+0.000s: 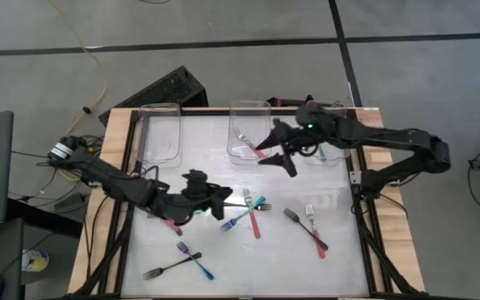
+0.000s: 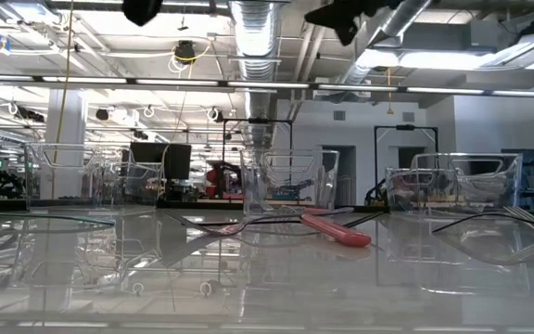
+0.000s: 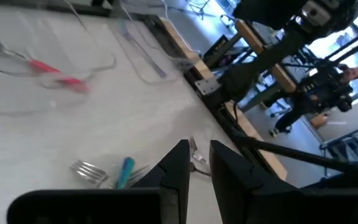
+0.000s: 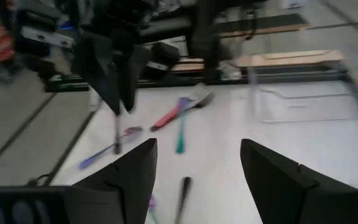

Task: Sort silverware by color (type)
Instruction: Put the top right black fork into the left transparent bin

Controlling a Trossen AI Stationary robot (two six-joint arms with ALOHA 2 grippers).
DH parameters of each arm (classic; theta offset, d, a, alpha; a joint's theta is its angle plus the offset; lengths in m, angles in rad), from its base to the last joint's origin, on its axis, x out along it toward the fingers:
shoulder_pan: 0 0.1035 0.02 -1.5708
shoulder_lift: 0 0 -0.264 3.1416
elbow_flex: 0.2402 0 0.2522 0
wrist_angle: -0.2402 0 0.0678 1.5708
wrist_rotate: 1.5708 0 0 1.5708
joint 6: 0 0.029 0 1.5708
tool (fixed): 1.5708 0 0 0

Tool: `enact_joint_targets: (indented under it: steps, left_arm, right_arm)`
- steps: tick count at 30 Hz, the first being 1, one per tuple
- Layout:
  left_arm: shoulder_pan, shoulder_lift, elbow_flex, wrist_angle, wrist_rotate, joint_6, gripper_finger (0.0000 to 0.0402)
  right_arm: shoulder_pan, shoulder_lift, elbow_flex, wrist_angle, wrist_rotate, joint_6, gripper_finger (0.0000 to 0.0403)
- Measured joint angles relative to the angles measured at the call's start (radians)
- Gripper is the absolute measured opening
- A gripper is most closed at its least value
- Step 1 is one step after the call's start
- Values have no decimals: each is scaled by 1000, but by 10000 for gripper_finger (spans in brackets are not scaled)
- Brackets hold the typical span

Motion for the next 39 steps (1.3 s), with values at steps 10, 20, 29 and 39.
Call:
enact_joint_targets:
  steps: [10,20,29,39]
  left_arm:
    - [72,100,3,79,183,-101,47]
    - [123,91,64,73,278,154,123]
    - [236,91,80,23,479,514,239]
    - [359,91,80,-206,844,688,270]
  right_arm:
    - [-10,84,1,145,-129,-31,254]
    - [-13,126,3,341,-101,-7,254]
    - [-35,134,2,272,-53,125,254]
    - [35,57,2,-136,-37,324,254]
